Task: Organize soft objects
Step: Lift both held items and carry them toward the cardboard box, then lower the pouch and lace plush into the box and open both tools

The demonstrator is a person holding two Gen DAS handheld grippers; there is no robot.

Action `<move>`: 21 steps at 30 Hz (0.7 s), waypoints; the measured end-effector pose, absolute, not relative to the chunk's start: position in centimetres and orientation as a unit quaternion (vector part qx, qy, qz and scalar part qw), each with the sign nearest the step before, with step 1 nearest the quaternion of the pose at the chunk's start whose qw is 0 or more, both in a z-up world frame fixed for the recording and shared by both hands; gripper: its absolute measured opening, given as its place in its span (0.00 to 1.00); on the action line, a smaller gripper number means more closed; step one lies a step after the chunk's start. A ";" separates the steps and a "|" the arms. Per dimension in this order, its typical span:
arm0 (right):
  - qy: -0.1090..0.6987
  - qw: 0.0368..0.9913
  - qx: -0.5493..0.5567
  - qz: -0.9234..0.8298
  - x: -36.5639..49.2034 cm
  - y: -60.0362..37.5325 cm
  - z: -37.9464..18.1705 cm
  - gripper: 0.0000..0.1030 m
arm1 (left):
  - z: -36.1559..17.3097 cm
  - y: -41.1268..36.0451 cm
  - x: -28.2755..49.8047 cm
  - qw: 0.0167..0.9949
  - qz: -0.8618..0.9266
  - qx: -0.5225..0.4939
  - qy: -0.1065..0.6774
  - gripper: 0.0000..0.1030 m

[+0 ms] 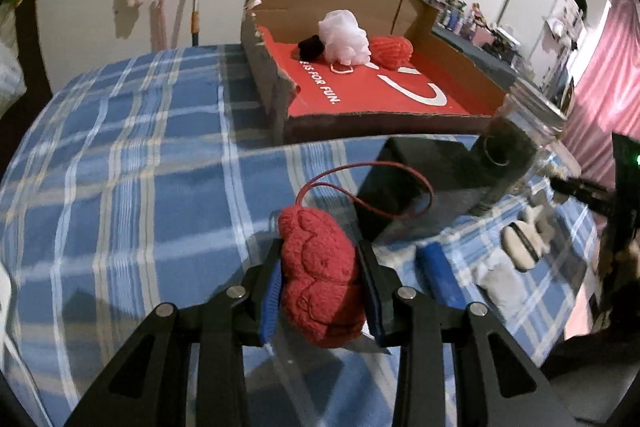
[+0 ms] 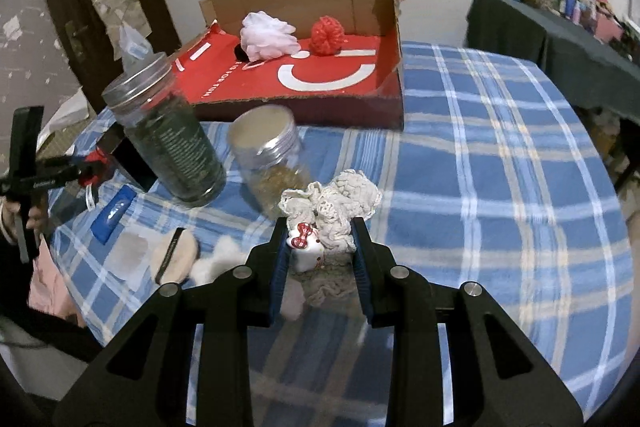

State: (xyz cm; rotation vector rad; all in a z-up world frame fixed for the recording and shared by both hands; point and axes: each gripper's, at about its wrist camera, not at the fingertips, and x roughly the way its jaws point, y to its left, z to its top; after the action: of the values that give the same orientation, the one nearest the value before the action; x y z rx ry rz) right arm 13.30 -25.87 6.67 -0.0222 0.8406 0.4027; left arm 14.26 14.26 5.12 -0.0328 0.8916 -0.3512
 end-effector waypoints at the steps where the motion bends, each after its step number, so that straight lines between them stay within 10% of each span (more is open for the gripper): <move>1: 0.406 0.892 -0.016 0.196 13.6 -26.0 6.7 0.28 | 5.2 14.2 14.7 0.888 -0.175 -0.004 0.425 0.36; 21: 0.408 0.864 -0.019 0.295 20.2 -26.4 7.6 0.28 | 7.3 12.3 19.8 0.878 -0.267 0.094 0.386 0.36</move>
State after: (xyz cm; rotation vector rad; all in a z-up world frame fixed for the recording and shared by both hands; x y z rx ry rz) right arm 20.18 -26.42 7.64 -0.0400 0.8543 0.6189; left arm 19.81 12.34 7.34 0.1952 0.8053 -0.5563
